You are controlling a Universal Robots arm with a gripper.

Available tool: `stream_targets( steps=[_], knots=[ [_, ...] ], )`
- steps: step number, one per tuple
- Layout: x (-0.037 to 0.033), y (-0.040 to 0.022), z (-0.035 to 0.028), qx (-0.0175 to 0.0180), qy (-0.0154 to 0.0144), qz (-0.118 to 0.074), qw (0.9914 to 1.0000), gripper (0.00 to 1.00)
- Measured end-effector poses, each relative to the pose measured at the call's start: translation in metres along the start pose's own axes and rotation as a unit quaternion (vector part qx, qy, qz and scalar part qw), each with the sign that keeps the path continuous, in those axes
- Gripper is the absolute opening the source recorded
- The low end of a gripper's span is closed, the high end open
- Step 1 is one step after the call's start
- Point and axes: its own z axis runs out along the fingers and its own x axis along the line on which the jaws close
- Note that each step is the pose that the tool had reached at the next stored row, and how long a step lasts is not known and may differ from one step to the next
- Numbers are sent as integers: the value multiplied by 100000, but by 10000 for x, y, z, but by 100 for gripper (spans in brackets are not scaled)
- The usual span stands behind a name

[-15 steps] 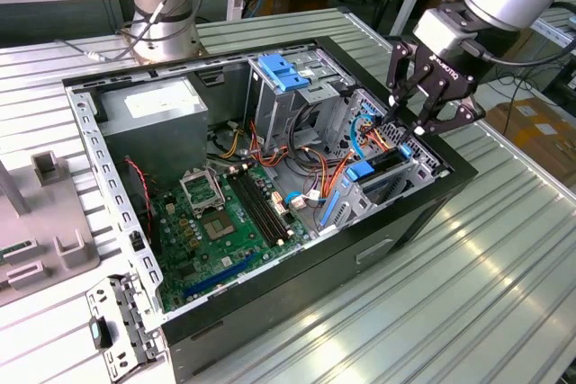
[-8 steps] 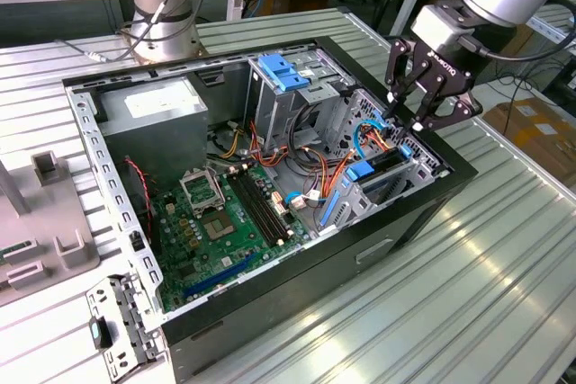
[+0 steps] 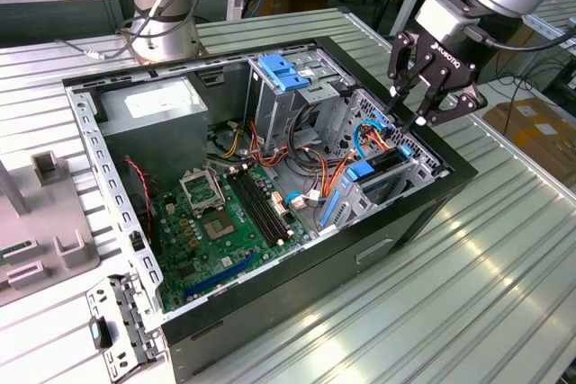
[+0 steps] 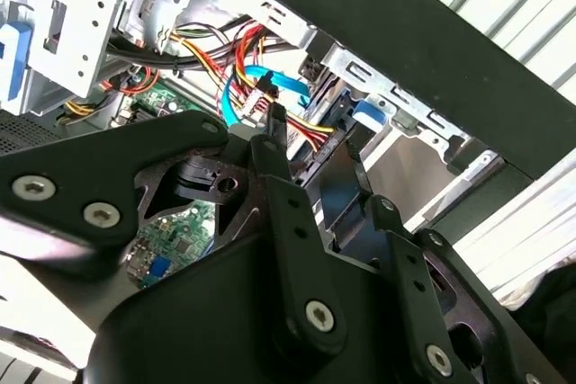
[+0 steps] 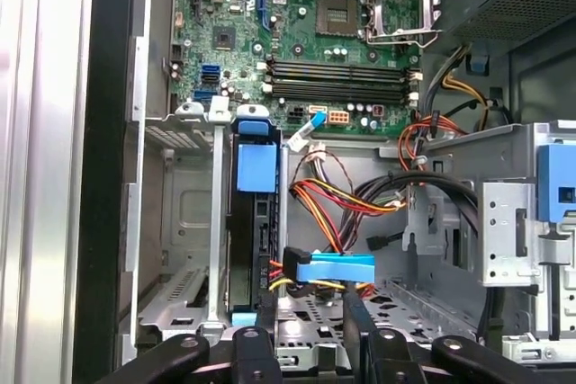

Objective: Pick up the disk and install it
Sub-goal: 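Insert the second disk wire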

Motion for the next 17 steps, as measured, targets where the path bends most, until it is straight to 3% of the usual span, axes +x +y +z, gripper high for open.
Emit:
stream_targets(
  steps=[3,4,7,17],
  knots=[
    [8,42,-1,19,-59,-26,100000,42],
    [21,86,-2,42,-119,-44,100000,42],
    [38,116,0,41,-178,-111,100000,42],
    [105,153,33,32,-334,-259,99999,42]
  ],
)
